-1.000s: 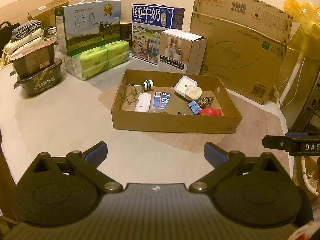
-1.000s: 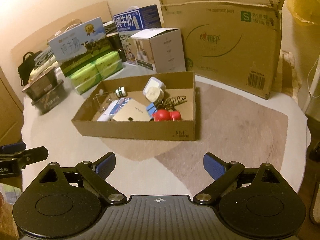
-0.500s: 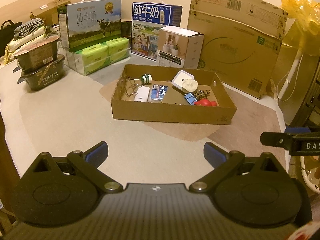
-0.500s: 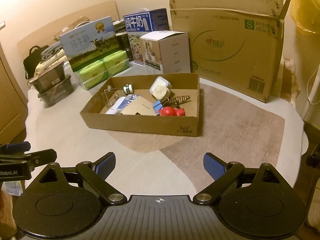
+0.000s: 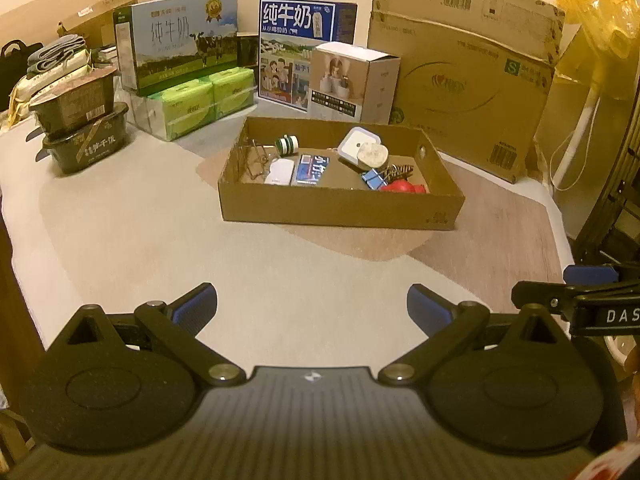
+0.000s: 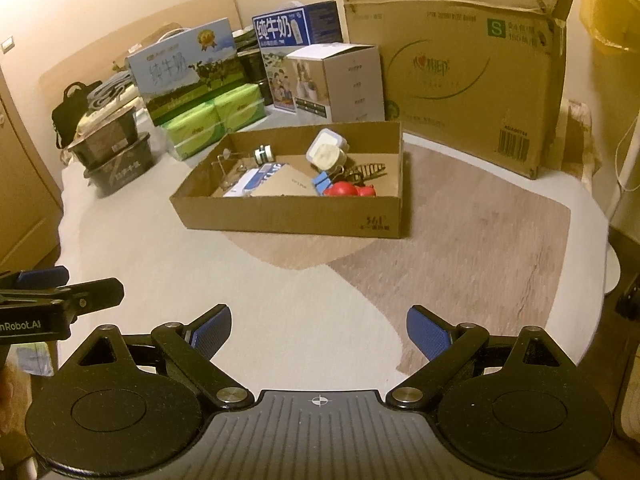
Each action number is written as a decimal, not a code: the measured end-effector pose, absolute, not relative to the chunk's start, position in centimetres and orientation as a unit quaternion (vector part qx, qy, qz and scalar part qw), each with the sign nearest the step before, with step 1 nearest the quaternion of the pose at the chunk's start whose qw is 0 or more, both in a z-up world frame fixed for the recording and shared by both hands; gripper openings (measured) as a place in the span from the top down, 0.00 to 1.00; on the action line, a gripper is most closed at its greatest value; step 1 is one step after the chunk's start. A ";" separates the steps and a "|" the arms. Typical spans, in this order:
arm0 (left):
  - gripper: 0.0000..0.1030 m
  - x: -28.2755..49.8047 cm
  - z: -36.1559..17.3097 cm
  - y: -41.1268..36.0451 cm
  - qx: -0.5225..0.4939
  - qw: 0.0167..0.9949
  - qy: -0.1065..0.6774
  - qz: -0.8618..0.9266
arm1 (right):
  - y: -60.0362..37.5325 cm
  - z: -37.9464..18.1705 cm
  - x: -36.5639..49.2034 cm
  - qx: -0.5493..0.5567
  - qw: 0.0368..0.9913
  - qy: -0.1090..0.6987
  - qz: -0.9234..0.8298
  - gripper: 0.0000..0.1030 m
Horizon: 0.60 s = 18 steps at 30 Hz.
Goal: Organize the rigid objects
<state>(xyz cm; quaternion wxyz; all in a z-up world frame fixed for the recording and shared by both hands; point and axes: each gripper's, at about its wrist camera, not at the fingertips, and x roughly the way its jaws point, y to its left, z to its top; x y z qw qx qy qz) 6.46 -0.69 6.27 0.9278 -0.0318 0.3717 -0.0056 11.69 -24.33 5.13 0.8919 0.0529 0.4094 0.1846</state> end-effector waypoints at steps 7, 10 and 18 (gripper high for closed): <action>0.02 6.0 5.8 -0.9 -0.032 0.925 0.379 -0.009 | -24.2 4.8 11.1 0.054 0.891 0.411 0.185 0.09; 0.02 6.0 5.7 -0.9 -0.033 0.925 0.379 -0.009 | -24.2 4.8 11.1 0.053 0.892 0.410 0.185 0.09; 0.02 6.2 5.0 -0.9 -0.035 0.921 0.387 -0.009 | -24.2 4.7 11.2 0.054 0.891 0.412 0.183 0.09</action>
